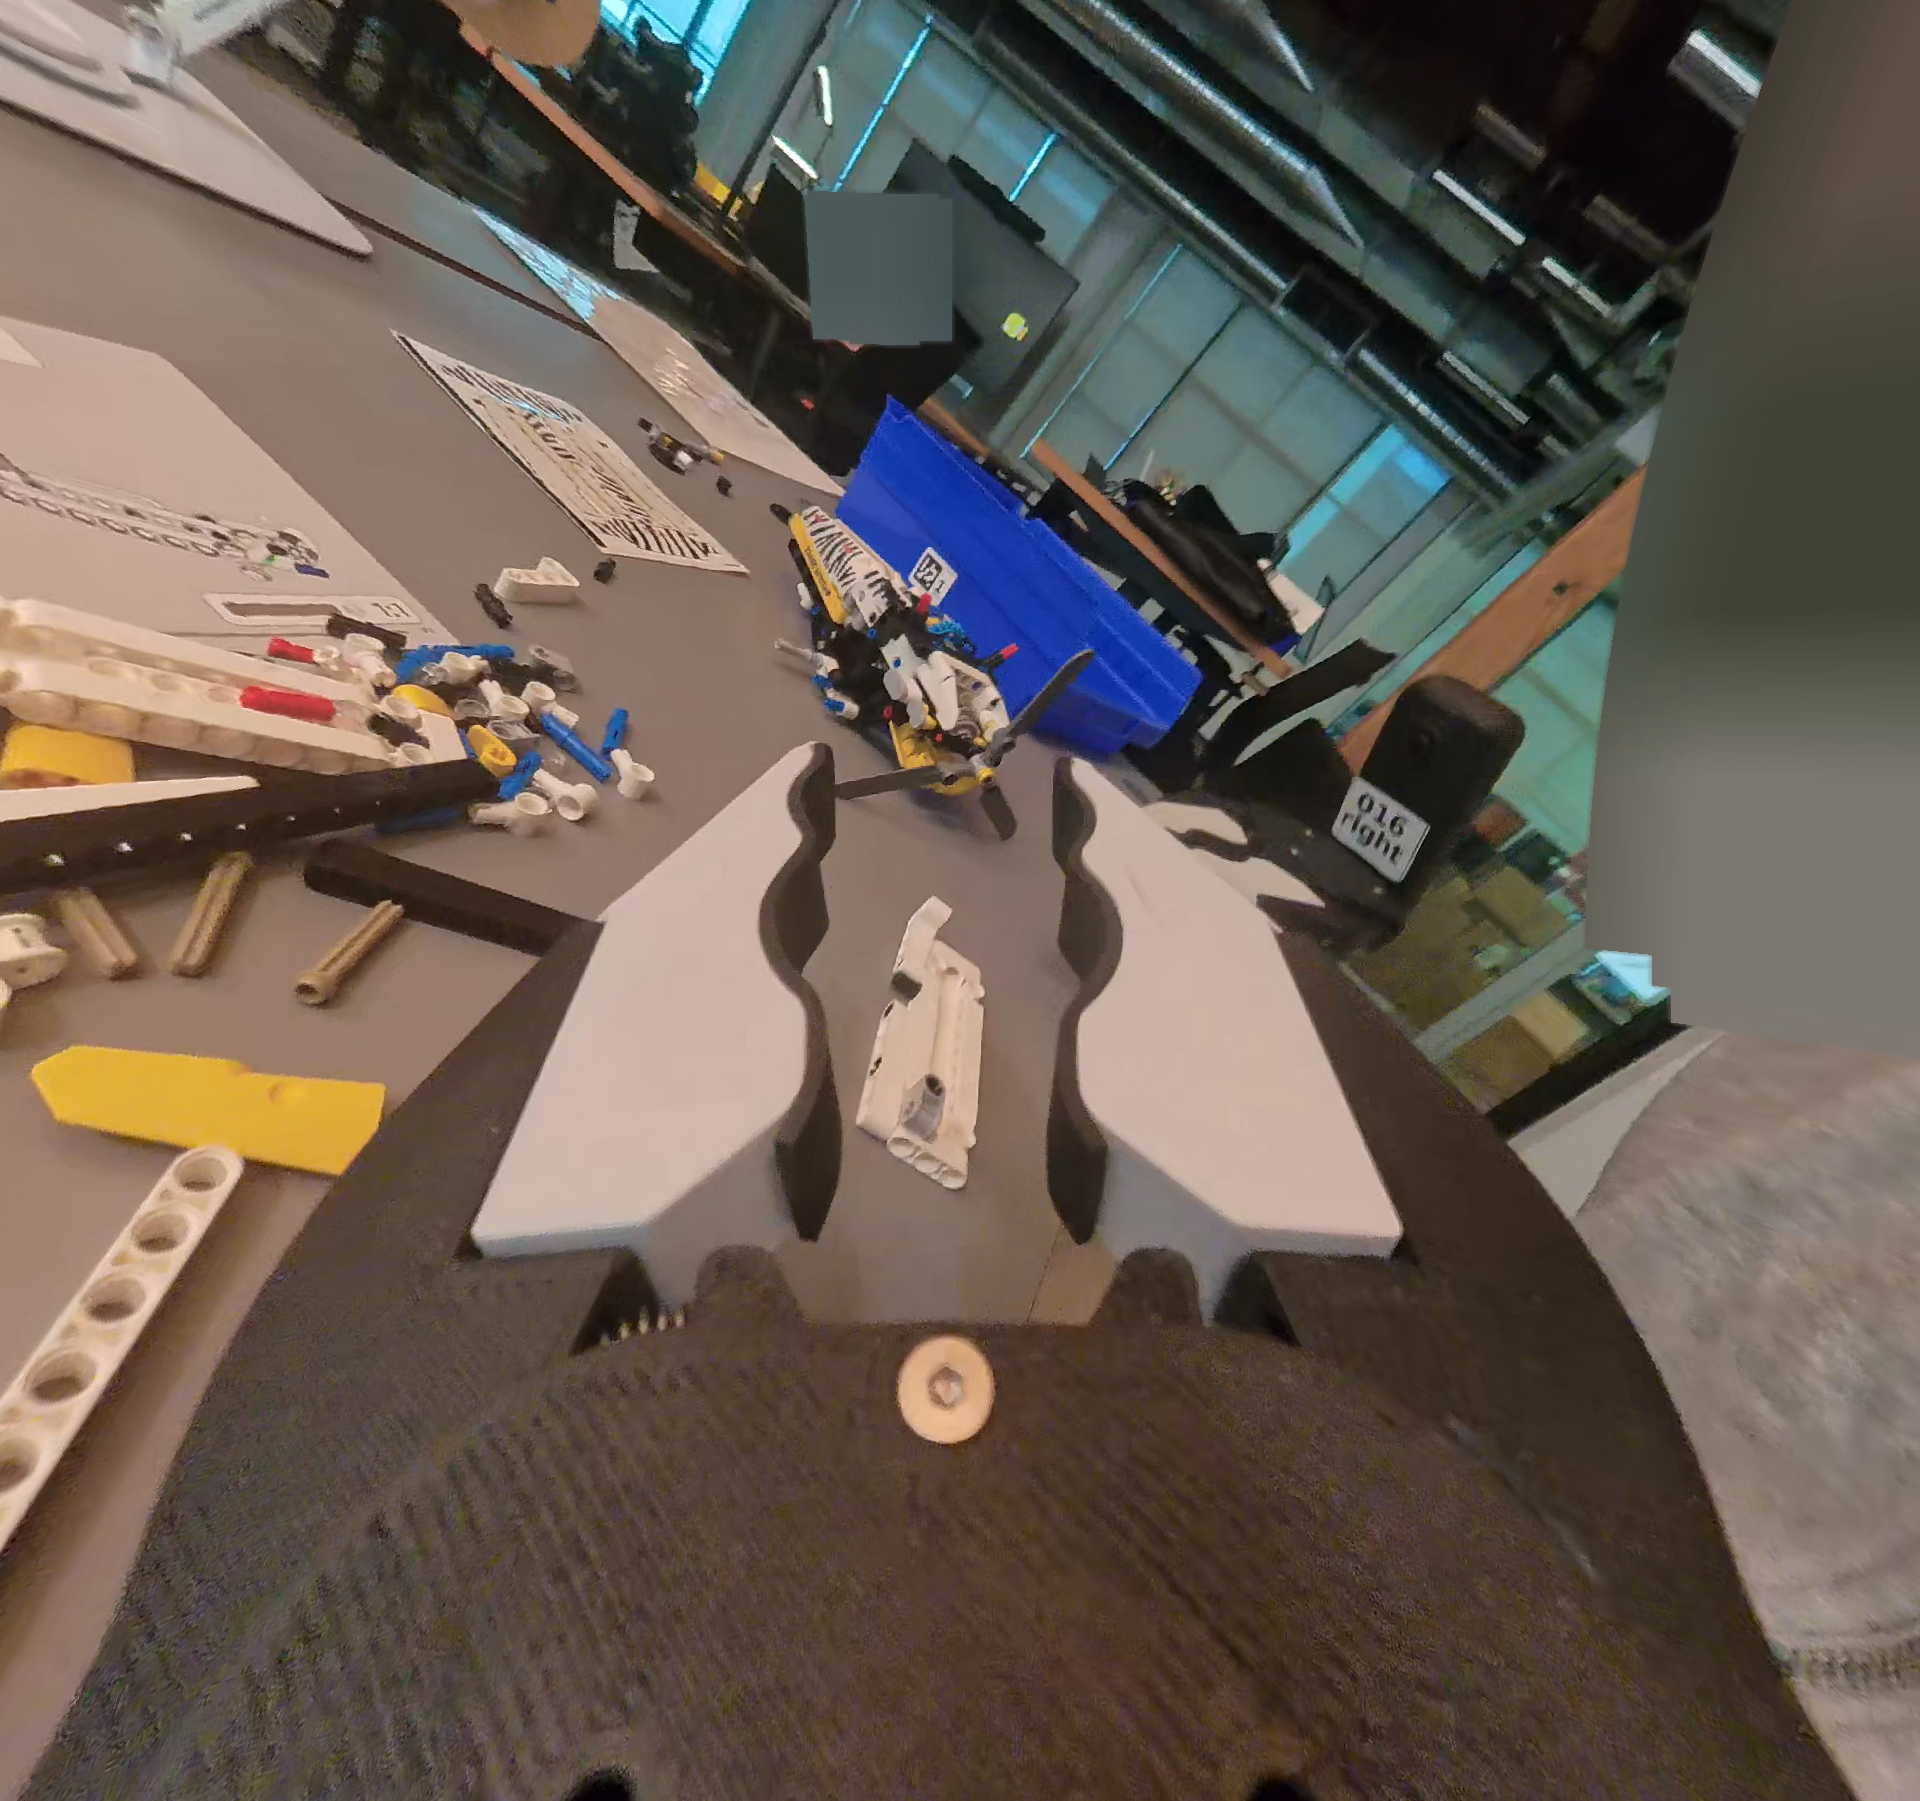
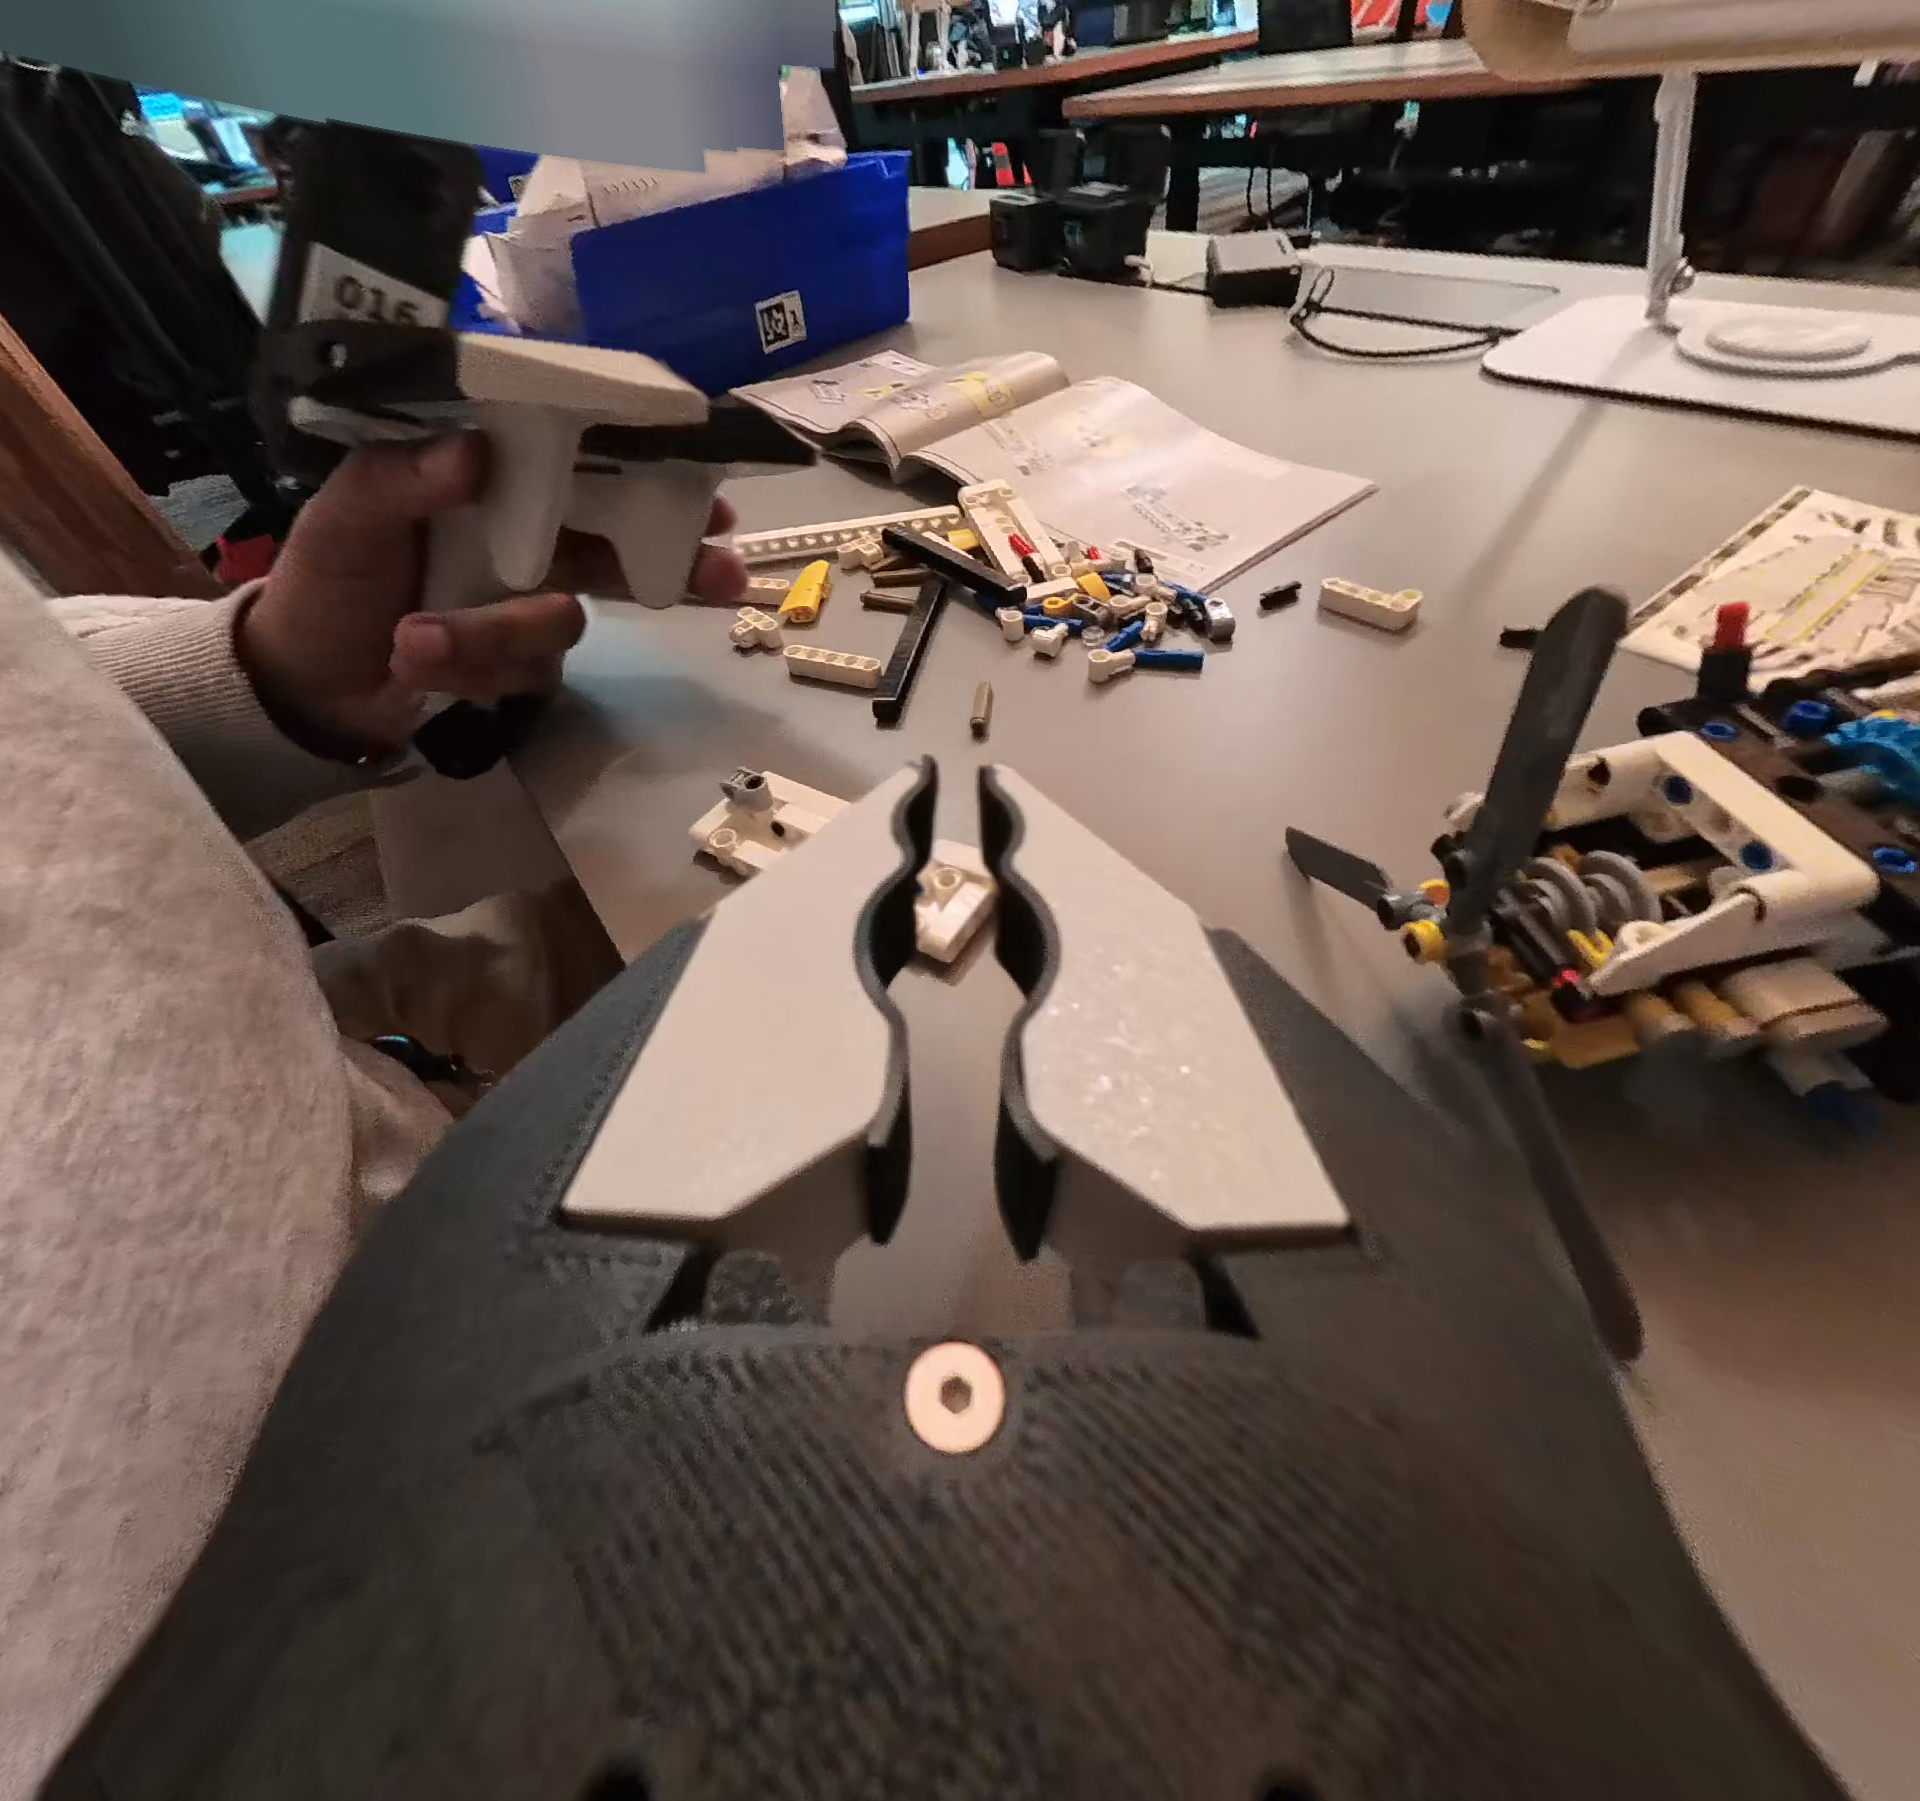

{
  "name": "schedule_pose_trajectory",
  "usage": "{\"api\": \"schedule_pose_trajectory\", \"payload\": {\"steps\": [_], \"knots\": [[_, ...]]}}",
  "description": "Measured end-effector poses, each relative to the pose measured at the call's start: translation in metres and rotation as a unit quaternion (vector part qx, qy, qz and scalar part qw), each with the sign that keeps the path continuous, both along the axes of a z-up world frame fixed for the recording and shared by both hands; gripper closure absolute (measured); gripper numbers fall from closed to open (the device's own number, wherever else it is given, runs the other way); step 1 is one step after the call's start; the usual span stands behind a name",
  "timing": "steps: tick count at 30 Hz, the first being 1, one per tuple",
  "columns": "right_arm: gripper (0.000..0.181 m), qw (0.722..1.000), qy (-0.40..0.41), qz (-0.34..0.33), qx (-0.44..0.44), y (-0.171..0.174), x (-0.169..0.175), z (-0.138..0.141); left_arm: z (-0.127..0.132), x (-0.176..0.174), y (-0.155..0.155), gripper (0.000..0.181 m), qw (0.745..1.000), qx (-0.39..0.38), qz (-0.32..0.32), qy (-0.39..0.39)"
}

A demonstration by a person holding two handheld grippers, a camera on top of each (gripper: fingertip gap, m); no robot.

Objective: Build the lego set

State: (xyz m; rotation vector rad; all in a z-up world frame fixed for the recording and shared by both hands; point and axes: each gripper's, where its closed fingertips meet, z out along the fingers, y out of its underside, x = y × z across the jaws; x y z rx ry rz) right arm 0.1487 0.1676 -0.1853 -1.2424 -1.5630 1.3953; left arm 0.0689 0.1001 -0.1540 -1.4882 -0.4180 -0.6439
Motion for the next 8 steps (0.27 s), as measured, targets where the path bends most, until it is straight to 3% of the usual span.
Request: {"api": "schedule_pose_trajectory", "payload": {"steps": [1,8], "knots": [[0.181,1.0,0.011,-0.002,0.002,0.0001,0.0014,0.0024,-0.0002,-0.0007,0.0019,0.14,1.0,0.0,-0.005,-0.009],[0.181,1.0,0.021,-0.008,-0.02,0.005,0.0026,0.0064,0.0039,-0.001,-0.0001,0.14,1.0,0.018,-0.007,-0.01]]}}
